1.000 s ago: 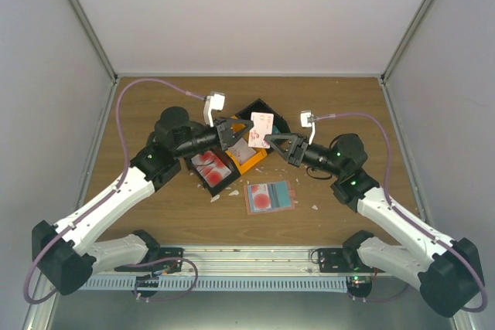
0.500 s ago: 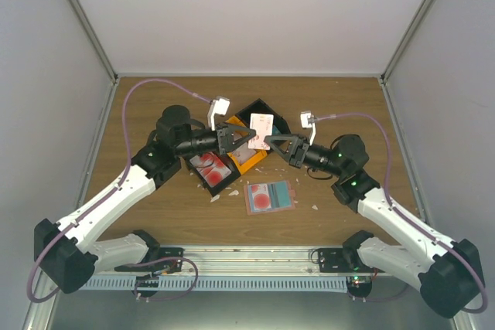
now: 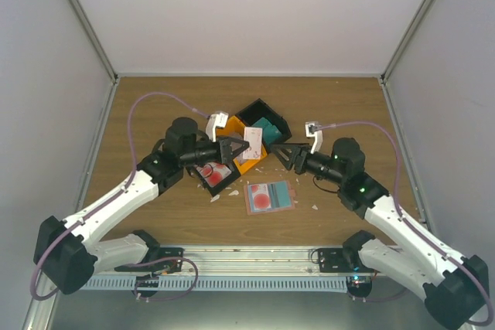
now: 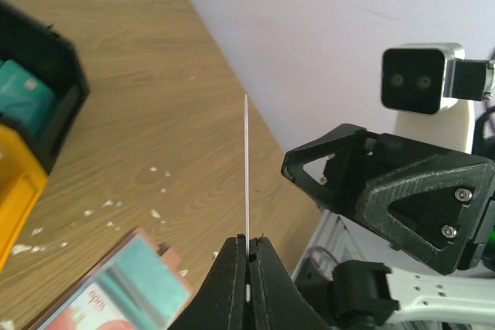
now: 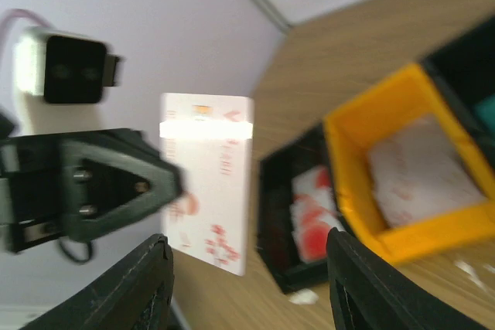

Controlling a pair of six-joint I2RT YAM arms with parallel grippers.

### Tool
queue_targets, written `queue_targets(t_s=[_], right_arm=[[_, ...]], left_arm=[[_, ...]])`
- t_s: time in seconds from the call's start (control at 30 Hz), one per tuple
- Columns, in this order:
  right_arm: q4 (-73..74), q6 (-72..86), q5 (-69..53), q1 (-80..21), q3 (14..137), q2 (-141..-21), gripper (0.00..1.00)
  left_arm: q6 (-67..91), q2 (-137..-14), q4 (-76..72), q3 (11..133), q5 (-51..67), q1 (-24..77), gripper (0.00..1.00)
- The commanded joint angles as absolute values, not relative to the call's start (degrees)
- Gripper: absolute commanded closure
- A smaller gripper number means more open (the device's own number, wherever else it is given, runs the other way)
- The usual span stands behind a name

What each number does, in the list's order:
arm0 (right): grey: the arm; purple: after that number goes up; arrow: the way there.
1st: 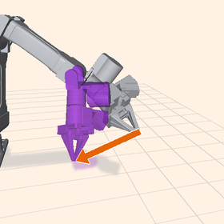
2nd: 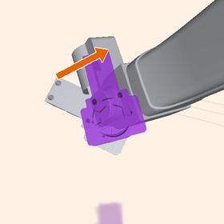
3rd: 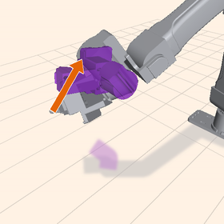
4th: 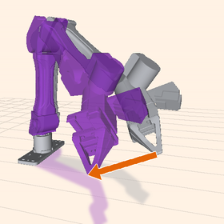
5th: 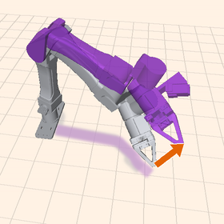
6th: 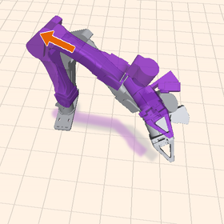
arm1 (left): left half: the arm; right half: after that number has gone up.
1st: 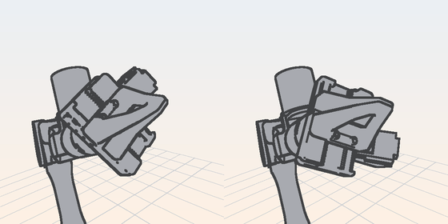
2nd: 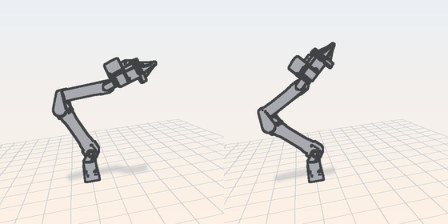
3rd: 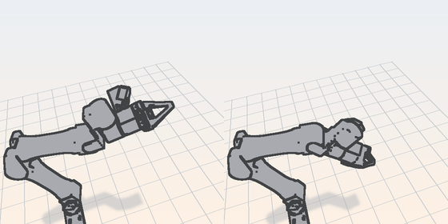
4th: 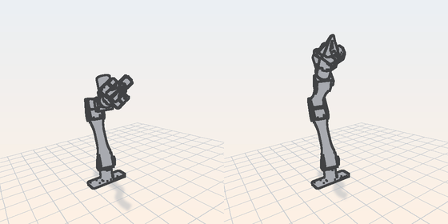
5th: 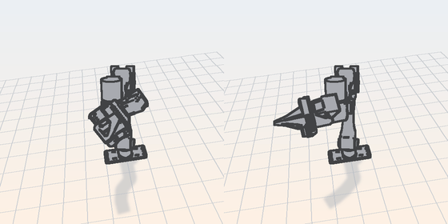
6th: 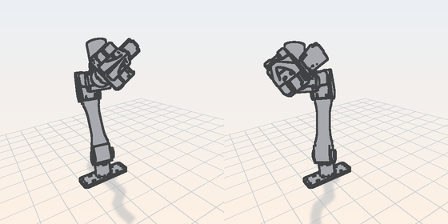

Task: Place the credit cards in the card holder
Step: Pick up the credit card from the storage box, then insert the credit card into the card holder.

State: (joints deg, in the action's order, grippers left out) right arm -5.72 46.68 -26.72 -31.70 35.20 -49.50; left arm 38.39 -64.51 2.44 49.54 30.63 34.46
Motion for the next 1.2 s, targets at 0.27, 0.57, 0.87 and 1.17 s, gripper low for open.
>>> queue_targets(t_s=[0.27, 0.57, 0.87, 1.17], right_arm=[[20.5, 36.6, -6.5, -31.6, 36.7, -53.3, 0.43], [26.9, 37.4, -0.2, -33.4, 35.7, -57.8, 0.41], [27.9, 38.3, 1.9, -36.5, 33.9, -62.4, 0.39], [25.2, 37.8, -2.4, -37.6, 33.6, -66.2, 0.41]], left_arm=[[42.5, -63.6, -2.6, 40.1, 24.1, 35.9, 1.0], [49.5, -65.0, -10.9, 29.9, 19.3, 42.3, 1.0], [57.0, -69.2, -19.4, 21.9, 14.7, 46.6, 1.0], [61.0, -74.6, -26.8, 20.2, 15.8, 48.1, 1.0]])
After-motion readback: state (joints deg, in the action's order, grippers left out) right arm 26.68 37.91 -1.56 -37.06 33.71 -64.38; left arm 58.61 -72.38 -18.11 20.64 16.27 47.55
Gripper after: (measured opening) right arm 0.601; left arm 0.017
